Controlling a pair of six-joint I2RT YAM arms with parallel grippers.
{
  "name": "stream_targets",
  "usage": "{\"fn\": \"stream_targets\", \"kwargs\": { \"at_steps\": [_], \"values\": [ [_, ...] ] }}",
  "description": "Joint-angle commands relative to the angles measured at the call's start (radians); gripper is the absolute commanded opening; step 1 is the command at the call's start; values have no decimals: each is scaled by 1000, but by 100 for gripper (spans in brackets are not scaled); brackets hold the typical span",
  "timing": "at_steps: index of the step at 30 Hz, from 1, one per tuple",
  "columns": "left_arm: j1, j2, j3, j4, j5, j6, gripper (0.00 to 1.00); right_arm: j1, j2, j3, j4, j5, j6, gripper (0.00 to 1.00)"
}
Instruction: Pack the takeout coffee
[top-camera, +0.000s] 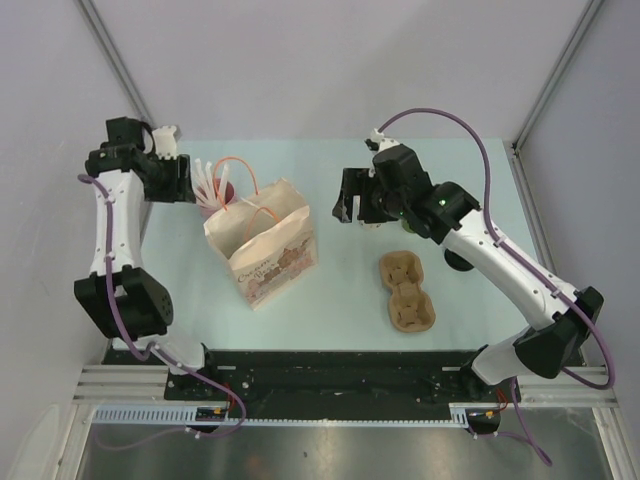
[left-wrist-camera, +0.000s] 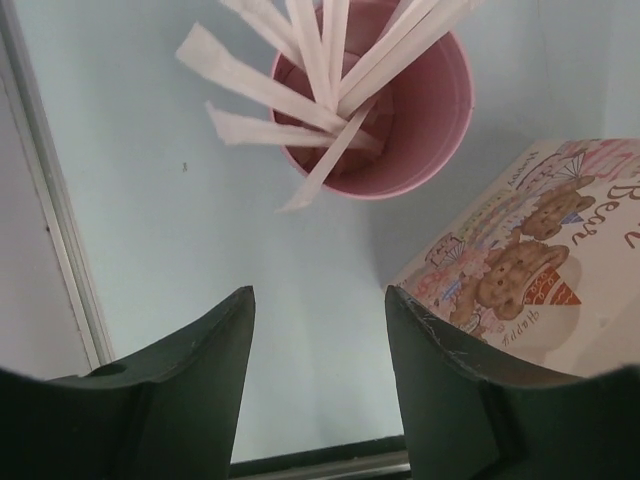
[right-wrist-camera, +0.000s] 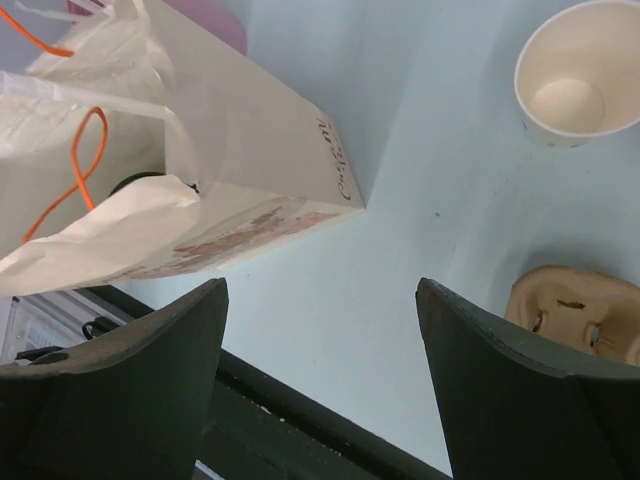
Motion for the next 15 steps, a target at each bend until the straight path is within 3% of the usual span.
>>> {"fn": "stream_targets", "kwargs": {
  "at_steps": [1, 8, 11, 15],
  "values": [
    [-35, 13, 6, 95, -23, 32, 60, -4, -44, -38, 25, -8, -10, 81],
    [-87, 110, 46, 116, -87, 6, 37, -10, -95, -89, 7, 21, 1, 81],
    [-87, 131, 63, 119, -119, 6, 31, -16, -116, -99, 1, 31, 4, 81],
    [-87, 136, 61, 122, -142, 15, 31, -24, -124, -106, -8, 33, 4, 81]
  ]
}}
